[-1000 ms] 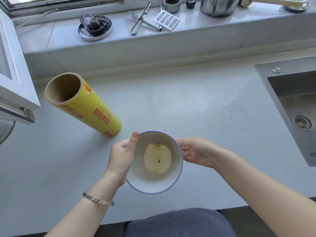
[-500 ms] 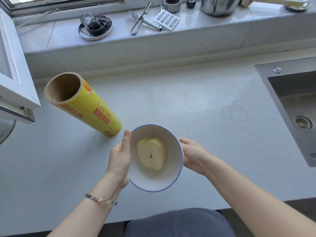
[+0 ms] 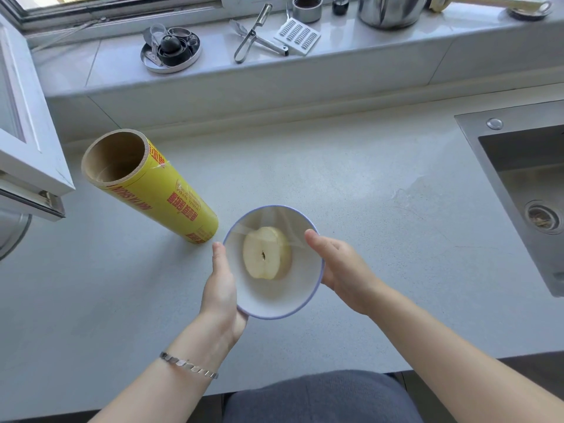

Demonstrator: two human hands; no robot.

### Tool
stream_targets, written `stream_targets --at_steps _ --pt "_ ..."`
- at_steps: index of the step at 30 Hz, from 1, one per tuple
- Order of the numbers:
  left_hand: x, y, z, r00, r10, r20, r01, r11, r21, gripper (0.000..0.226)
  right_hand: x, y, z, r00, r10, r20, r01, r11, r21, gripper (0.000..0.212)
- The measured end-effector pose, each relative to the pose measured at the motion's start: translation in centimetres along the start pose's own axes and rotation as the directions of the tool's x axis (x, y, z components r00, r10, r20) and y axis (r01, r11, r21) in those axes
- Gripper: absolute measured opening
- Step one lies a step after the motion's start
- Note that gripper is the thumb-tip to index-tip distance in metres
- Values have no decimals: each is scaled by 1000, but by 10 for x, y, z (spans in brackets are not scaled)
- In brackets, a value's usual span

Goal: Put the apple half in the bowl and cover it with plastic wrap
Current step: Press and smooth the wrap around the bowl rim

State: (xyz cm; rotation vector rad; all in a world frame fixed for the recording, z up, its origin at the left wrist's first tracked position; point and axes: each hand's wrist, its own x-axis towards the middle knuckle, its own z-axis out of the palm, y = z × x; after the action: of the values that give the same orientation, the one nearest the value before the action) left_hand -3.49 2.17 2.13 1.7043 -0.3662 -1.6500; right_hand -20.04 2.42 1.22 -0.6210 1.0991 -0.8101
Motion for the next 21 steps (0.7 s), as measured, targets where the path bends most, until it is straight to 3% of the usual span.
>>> stream_targets --at_steps 3,6,7,10,13,14,16,18,21 --pt "0 14 -7 996 55 74 -72 969 238 47 0 1 -9 1000 27 14 -26 999 -27 45" --pt "2 35 -5 966 175 187 -248 823 511 39 -2 -3 -12 996 59 64 -55 997 -59 38" --pt "1 41 -1 963 143 228 -246 812 529 36 -2 -4 -12 993 73 87 -67 995 -79 36" --pt "1 46 6 951 -3 308 -167 836 523 64 -5 -12 -6 986 106 125 -83 981 -177 43" --pt "0 36 1 967 21 255 -151 853 499 77 -7 -17 -7 989 103 102 -83 979 -184 73" --pt "-1 33 -1 976 33 218 -133 876 464 75 -8 -20 -10 990 117 76 -107 986 -130 71" --pt "-1 26 -5 987 35 156 -93 918 385 67 -12 -24 -18 994 109 8 -108 992 -58 50" --pt "0 20 -11 993 38 108 -70 947 315 59 -15 -26 -26 998 63 -23 -66 983 -172 30" --pt "-1 16 -17 996 60 70 -78 949 305 58 -17 -28 -27 999 49 20 -41 950 -309 20"
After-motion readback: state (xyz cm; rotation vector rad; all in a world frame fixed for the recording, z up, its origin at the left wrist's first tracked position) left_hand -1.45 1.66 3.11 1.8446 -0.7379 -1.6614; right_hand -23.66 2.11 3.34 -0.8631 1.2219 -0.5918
